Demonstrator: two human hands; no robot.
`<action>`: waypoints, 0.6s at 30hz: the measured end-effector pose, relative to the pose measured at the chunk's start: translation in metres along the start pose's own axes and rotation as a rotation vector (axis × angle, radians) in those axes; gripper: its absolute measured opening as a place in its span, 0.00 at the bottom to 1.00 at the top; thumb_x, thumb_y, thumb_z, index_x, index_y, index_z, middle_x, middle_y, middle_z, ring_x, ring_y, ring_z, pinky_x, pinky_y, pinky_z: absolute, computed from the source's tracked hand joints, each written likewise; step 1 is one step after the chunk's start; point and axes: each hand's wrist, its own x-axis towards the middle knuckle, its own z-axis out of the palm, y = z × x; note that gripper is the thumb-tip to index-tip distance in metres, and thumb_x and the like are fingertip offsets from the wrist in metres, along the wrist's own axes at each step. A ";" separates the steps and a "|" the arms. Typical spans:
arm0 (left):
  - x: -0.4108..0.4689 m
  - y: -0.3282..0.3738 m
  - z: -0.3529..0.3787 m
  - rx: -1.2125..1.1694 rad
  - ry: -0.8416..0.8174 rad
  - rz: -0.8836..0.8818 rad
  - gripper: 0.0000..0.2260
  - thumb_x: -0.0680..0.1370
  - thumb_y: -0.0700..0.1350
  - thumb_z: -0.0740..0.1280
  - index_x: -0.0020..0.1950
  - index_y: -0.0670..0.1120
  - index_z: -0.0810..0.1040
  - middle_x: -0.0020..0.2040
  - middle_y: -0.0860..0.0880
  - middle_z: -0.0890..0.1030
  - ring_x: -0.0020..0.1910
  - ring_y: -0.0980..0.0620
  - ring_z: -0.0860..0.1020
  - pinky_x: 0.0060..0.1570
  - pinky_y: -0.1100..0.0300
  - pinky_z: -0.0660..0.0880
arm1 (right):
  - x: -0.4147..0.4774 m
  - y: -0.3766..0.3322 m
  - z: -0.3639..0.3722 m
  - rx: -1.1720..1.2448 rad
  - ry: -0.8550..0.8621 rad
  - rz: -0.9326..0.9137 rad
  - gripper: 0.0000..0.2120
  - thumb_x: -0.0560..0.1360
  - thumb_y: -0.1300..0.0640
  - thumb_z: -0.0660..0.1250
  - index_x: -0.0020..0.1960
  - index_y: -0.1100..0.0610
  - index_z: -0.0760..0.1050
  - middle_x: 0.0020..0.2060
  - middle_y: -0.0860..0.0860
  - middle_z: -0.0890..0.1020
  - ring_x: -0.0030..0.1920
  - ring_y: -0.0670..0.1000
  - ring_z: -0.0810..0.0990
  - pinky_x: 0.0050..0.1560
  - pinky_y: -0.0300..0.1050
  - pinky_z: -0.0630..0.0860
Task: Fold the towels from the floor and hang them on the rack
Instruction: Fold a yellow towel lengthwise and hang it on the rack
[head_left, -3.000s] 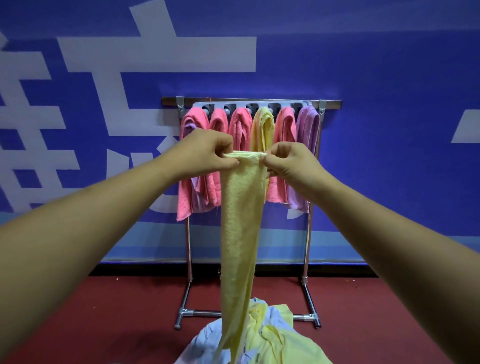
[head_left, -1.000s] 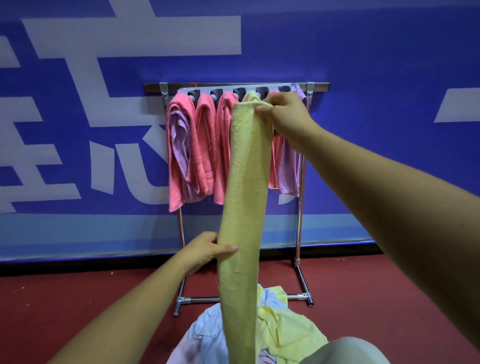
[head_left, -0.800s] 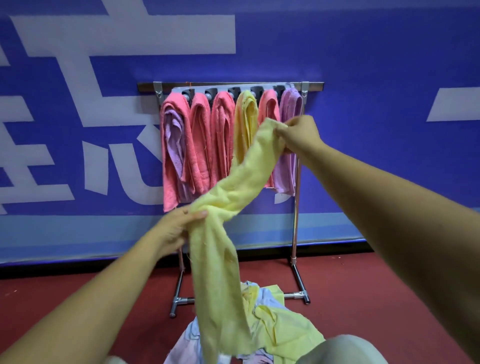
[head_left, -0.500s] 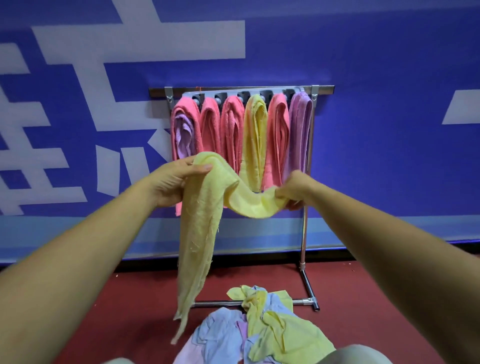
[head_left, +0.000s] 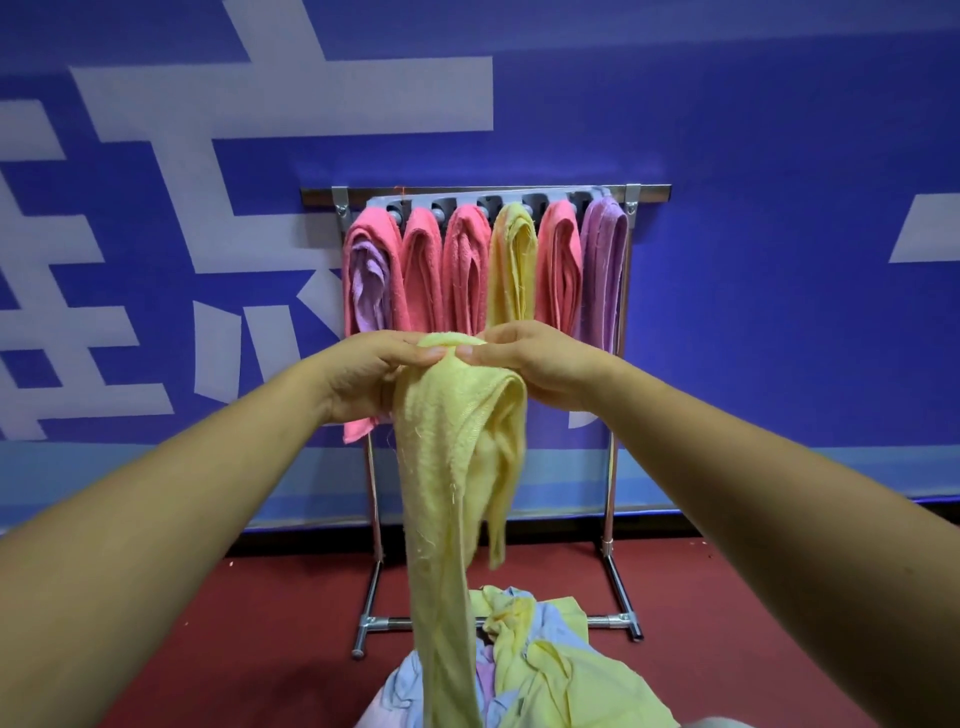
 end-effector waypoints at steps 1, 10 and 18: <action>0.001 -0.003 -0.001 -0.019 0.007 -0.002 0.28 0.68 0.53 0.76 0.67 0.48 0.78 0.63 0.39 0.77 0.57 0.44 0.75 0.61 0.47 0.72 | -0.002 -0.003 0.000 -0.001 0.028 -0.006 0.23 0.76 0.56 0.72 0.61 0.74 0.74 0.50 0.65 0.78 0.48 0.60 0.76 0.52 0.53 0.73; 0.001 -0.029 -0.002 -0.082 -0.065 -0.053 0.17 0.69 0.49 0.77 0.55 0.44 0.84 0.43 0.45 0.76 0.47 0.44 0.73 0.56 0.54 0.72 | -0.005 -0.019 -0.029 0.225 0.205 -0.060 0.05 0.80 0.63 0.64 0.47 0.64 0.76 0.29 0.53 0.80 0.28 0.49 0.79 0.30 0.38 0.75; 0.019 0.008 -0.015 -0.472 0.102 0.114 0.23 0.72 0.40 0.65 0.68 0.37 0.75 0.70 0.37 0.73 0.69 0.38 0.73 0.60 0.48 0.77 | 0.004 -0.013 -0.044 0.111 -0.010 0.131 0.13 0.79 0.65 0.63 0.63 0.67 0.74 0.44 0.56 0.81 0.40 0.52 0.83 0.38 0.44 0.81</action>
